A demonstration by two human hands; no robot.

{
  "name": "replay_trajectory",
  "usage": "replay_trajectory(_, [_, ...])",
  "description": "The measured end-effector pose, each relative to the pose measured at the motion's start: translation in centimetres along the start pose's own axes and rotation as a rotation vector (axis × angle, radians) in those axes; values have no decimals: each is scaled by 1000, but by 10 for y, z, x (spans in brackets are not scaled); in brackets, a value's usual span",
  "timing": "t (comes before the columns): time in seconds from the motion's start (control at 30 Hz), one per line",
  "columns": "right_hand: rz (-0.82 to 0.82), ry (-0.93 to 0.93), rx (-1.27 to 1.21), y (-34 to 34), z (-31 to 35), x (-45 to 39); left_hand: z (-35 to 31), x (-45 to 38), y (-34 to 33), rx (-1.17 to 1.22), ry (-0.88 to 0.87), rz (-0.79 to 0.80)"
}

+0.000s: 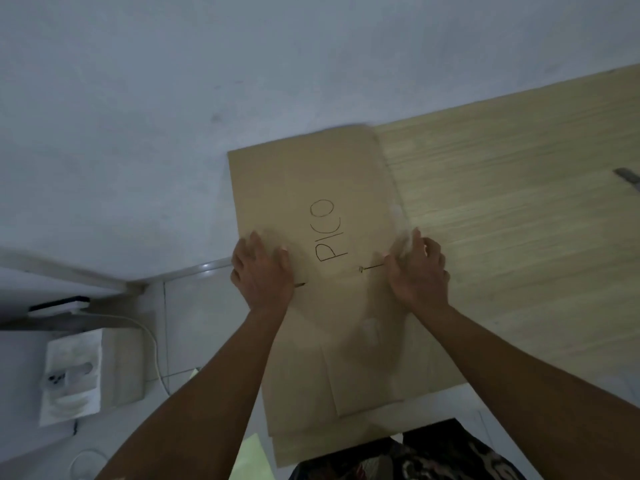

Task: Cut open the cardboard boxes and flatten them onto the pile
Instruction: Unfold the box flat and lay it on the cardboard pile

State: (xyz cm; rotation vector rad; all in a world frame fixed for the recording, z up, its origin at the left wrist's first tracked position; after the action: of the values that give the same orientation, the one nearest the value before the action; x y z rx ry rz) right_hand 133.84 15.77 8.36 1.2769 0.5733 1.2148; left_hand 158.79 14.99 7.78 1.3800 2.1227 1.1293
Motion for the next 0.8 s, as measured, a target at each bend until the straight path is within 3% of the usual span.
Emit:
replay_trajectory(0.17, [-214, 191, 17, 39, -30, -8, -51, 12, -8, -31, -327, 60])
replay_trajectory(0.4, [-483, 252, 26, 124, -124, -29, -179, 58, -53, -16, -721, 97])
replay_trajectory(0.67, [-698, 169, 100, 232, -318, -38, -357, 168, -151, 45, -997, 112])
replay_trajectory(0.8, [-716, 65, 116, 278, -421, -41, -434, 228, -206, 87, -1076, 134])
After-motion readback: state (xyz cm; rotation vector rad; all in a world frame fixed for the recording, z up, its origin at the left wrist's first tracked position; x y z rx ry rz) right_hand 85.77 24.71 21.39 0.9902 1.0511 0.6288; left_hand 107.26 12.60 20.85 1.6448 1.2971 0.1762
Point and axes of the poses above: each hand's wrist, its own x-axis away from the middle knuckle, its own y-axis out of the back of the hand, z = x × y, the point moved 1 cm from there along -x, towards the middle knuckle, and after that the axes turned 13 degrees about x, right-handed, at the moved point
